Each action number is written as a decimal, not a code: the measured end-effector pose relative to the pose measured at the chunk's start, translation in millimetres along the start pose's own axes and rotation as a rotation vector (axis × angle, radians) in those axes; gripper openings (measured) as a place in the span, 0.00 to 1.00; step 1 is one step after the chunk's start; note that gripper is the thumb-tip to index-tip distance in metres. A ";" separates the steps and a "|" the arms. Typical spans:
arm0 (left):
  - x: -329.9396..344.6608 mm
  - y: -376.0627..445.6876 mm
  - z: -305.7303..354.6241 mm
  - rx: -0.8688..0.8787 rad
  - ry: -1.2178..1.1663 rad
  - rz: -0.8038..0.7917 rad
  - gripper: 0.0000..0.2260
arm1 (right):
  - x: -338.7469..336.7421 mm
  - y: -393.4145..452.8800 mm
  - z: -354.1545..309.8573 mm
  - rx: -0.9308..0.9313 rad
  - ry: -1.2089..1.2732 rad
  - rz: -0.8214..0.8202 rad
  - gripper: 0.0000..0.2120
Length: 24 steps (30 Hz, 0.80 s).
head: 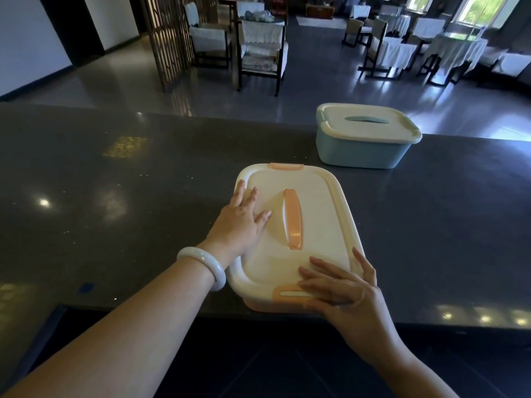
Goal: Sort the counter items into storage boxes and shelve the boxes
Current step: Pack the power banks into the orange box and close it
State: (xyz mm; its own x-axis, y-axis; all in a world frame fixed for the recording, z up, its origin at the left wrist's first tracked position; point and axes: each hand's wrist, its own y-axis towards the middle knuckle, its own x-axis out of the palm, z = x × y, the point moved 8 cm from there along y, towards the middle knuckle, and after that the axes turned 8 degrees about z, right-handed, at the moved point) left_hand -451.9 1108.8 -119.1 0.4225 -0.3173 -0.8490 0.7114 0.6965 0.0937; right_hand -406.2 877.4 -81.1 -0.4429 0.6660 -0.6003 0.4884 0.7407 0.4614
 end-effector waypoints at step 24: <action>1.8 2.7 -1.6 -0.016 0.039 -0.010 0.30 | 5.9 -1.7 -16.8 -0.028 -0.017 -0.013 0.15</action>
State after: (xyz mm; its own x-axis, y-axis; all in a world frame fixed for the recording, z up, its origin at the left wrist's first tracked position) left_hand -450.1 1111.1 -121.2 0.3923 -0.2992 -0.8698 0.7067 0.7033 0.0768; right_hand -422.3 881.6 -74.4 -0.4362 0.6551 -0.6169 0.4612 0.7514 0.4719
